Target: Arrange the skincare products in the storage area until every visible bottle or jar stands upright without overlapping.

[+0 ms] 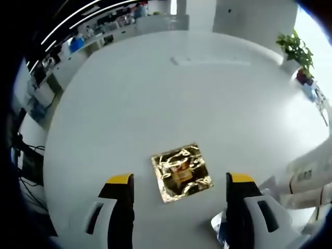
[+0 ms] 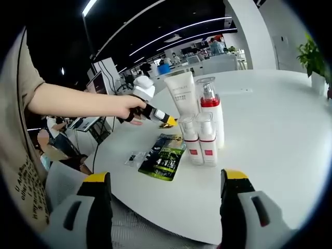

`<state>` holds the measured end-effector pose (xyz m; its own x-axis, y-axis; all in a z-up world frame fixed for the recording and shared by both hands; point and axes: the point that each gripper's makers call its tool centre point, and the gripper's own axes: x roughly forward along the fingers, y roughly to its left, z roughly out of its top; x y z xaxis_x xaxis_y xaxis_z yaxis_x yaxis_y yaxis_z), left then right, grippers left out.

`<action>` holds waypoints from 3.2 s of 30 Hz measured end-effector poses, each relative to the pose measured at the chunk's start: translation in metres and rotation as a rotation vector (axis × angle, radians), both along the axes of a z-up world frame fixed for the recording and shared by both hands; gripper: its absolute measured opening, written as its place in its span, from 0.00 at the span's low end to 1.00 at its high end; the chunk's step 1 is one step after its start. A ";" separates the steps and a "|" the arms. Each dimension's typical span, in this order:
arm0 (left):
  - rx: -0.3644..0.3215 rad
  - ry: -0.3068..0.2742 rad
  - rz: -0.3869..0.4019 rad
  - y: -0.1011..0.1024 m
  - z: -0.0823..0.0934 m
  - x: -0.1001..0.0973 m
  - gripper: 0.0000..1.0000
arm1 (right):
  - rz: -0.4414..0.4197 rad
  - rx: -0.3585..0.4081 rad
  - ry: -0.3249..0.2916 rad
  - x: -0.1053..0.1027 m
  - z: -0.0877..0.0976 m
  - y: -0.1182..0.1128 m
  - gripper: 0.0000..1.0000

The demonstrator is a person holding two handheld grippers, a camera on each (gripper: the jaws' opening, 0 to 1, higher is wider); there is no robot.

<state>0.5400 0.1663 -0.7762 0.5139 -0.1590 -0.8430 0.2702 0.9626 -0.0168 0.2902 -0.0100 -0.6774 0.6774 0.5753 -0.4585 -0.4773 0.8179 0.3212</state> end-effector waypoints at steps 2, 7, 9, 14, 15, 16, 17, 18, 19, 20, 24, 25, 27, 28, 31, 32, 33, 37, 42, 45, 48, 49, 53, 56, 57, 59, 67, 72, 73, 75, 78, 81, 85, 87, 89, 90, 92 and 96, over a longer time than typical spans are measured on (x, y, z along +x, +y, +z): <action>0.009 -0.006 0.000 0.000 -0.001 0.001 0.65 | -0.002 0.001 0.001 0.000 0.000 0.000 0.87; 0.003 -0.007 0.026 0.000 -0.005 0.003 0.62 | -0.006 0.010 0.006 0.000 0.000 0.000 0.86; 0.004 -0.014 0.033 0.000 -0.005 0.004 0.61 | -0.007 0.009 0.007 0.000 0.000 0.000 0.86; 0.000 -0.023 0.042 -0.001 -0.005 0.007 0.59 | -0.008 0.011 0.008 0.001 0.000 0.000 0.85; 0.000 -0.024 0.044 0.000 -0.005 0.007 0.59 | -0.007 0.010 0.008 0.001 -0.001 0.000 0.85; -0.001 -0.026 0.048 0.000 -0.005 0.008 0.58 | -0.007 0.011 0.008 0.001 -0.001 0.000 0.85; -0.001 -0.027 0.053 0.001 -0.005 0.009 0.57 | -0.007 0.011 0.008 0.001 -0.001 0.000 0.85; -0.002 -0.027 0.057 0.002 -0.005 0.009 0.56 | -0.008 0.010 0.009 0.001 -0.001 0.000 0.85; 0.000 -0.029 0.060 0.004 -0.005 0.009 0.55 | -0.011 0.008 0.008 0.001 -0.001 -0.001 0.85; 0.000 -0.031 0.060 0.004 -0.005 0.009 0.54 | -0.013 0.007 0.007 0.002 -0.001 -0.001 0.85; -0.003 -0.042 0.052 0.003 -0.004 0.010 0.50 | -0.019 0.007 0.006 0.002 0.000 -0.002 0.85; -0.003 -0.043 0.051 0.003 -0.004 0.011 0.46 | -0.018 0.008 0.006 0.002 0.000 -0.002 0.86; -0.008 -0.045 0.031 0.000 -0.003 0.011 0.37 | -0.017 0.005 0.006 0.002 -0.001 -0.002 0.85; -0.003 -0.043 0.036 0.001 -0.003 0.011 0.37 | -0.016 0.005 0.006 0.002 -0.001 -0.002 0.85; -0.006 -0.044 0.035 0.002 -0.003 0.010 0.36 | -0.016 0.003 0.005 0.002 0.000 -0.002 0.85; -0.009 -0.044 0.037 0.002 -0.002 0.010 0.36 | -0.017 0.003 0.005 0.002 -0.001 -0.002 0.85; -0.011 -0.046 0.042 0.003 -0.001 0.010 0.35 | -0.017 0.003 0.005 0.002 0.000 -0.002 0.85; -0.015 -0.054 0.051 0.006 0.002 0.007 0.34 | -0.015 0.000 0.004 0.002 -0.001 -0.002 0.85; -0.044 -0.062 0.079 0.010 0.012 -0.002 0.33 | -0.012 -0.005 0.000 0.002 -0.001 -0.001 0.85; -0.056 -0.072 0.098 0.014 0.017 -0.013 0.33 | -0.012 -0.007 -0.003 0.002 0.000 -0.002 0.85; -0.086 -0.071 0.136 0.018 0.019 -0.023 0.33 | -0.011 -0.007 -0.007 0.002 0.000 -0.001 0.85; -0.086 -0.072 0.145 0.021 0.020 -0.028 0.33 | -0.010 -0.008 -0.008 0.002 0.000 -0.001 0.85; -0.103 -0.061 0.184 0.028 0.019 -0.043 0.33 | -0.008 -0.011 -0.012 0.002 0.001 -0.001 0.85; -0.121 -0.053 0.210 0.030 0.019 -0.051 0.33 | -0.007 -0.011 -0.014 0.002 0.001 -0.001 0.85; -0.115 -0.054 0.210 0.030 0.019 -0.055 0.33 | -0.006 -0.012 -0.015 0.001 0.001 -0.001 0.85; -0.110 -0.050 0.208 0.030 0.018 -0.061 0.33 | -0.002 -0.014 -0.015 0.001 0.001 0.000 0.85; -0.128 -0.037 0.235 0.031 0.016 -0.084 0.33 | 0.004 -0.019 -0.016 0.001 0.001 0.000 0.85; -0.118 -0.022 0.244 0.034 0.011 -0.098 0.33 | 0.008 -0.023 -0.017 0.001 0.001 0.001 0.85; -0.117 -0.020 0.244 0.034 0.010 -0.099 0.33 | 0.008 -0.022 -0.017 0.001 0.001 0.001 0.85; -0.114 -0.011 0.250 0.036 0.008 -0.103 0.33 | 0.009 -0.024 -0.016 0.000 0.000 0.001 0.85; -0.117 -0.007 0.255 0.035 0.007 -0.105 0.33 | 0.011 -0.025 -0.016 0.000 0.000 0.001 0.85; -0.110 -0.009 0.250 0.035 0.007 -0.104 0.34 | 0.013 -0.026 -0.015 0.000 0.000 0.001 0.85; -0.106 -0.008 0.243 0.033 0.006 -0.103 0.34 | 0.012 -0.027 -0.014 0.000 0.000 0.001 0.85; -0.096 -0.007 0.231 0.032 0.005 -0.103 0.34 | 0.011 -0.026 -0.015 0.000 0.000 0.001 0.85; -0.091 -0.007 0.228 0.032 0.005 -0.103 0.35 | 0.010 -0.027 -0.015 0.000 0.000 0.001 0.85; -0.089 -0.005 0.228 0.033 0.004 -0.103 0.35 | 0.009 -0.027 -0.015 0.001 0.000 0.001 0.85; -0.082 0.000 0.226 0.033 0.003 -0.104 0.35 | 0.008 -0.027 -0.014 0.001 0.000 0.000 0.85; -0.079 0.008 0.224 0.034 0.001 -0.106 0.36 | 0.008 -0.027 -0.012 0.000 0.000 0.000 0.85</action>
<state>0.4341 0.2001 -0.7754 0.5373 -0.1078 -0.8365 0.0500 0.9941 -0.0960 0.2907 -0.0097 -0.6777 0.6784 0.5683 -0.4657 -0.4879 0.8223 0.2929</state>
